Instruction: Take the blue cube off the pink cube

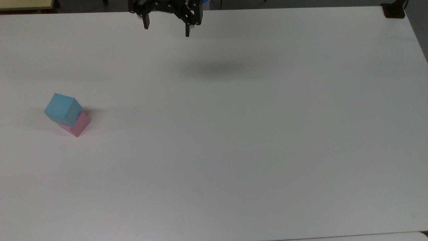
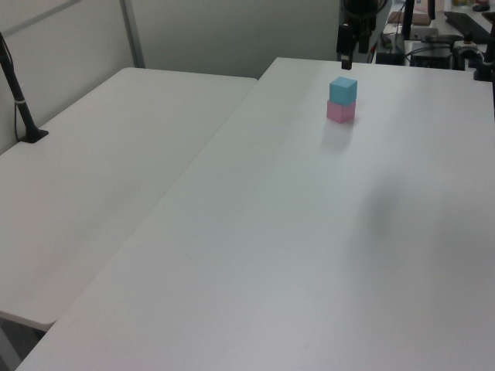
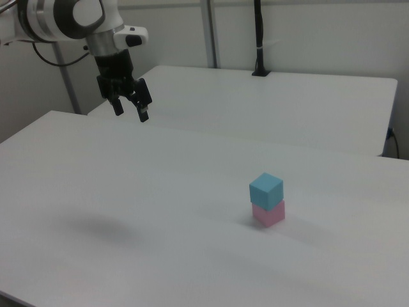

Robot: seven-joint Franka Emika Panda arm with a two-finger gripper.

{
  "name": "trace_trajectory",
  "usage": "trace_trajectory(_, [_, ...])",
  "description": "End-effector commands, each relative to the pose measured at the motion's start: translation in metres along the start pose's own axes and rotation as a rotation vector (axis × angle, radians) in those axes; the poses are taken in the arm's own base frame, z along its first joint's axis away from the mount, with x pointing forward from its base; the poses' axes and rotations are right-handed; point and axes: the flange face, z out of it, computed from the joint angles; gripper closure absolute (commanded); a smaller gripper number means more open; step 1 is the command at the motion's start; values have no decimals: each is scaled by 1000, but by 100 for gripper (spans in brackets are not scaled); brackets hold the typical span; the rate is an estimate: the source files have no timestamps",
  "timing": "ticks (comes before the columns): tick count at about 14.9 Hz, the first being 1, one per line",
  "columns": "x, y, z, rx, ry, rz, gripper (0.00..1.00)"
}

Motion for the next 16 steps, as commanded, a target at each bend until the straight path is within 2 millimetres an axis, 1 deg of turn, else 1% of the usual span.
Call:
trace_trajectory(1, [-5, 2, 2, 14, -16, 3, 0])
trace_trajectory(7, [-5, 2, 3, 13, -18, 3, 0])
trace_trajectory(9, [-3, 6, 4, 13, -17, 8, 0])
trace_trajectory(11, [4, 25, 9, 10, -16, 16, 0])
trace_trajectory(12, [9, 36, 7, 12, 1, 0, 0])
trace_trajectory(14, [20, 59, 19, 8, -3, -2, 0])
trace_trajectory(15, [25, 80, 21, 8, 6, 21, 0])
trace_trajectory(16, [35, 110, 36, 4, 0, 43, 0])
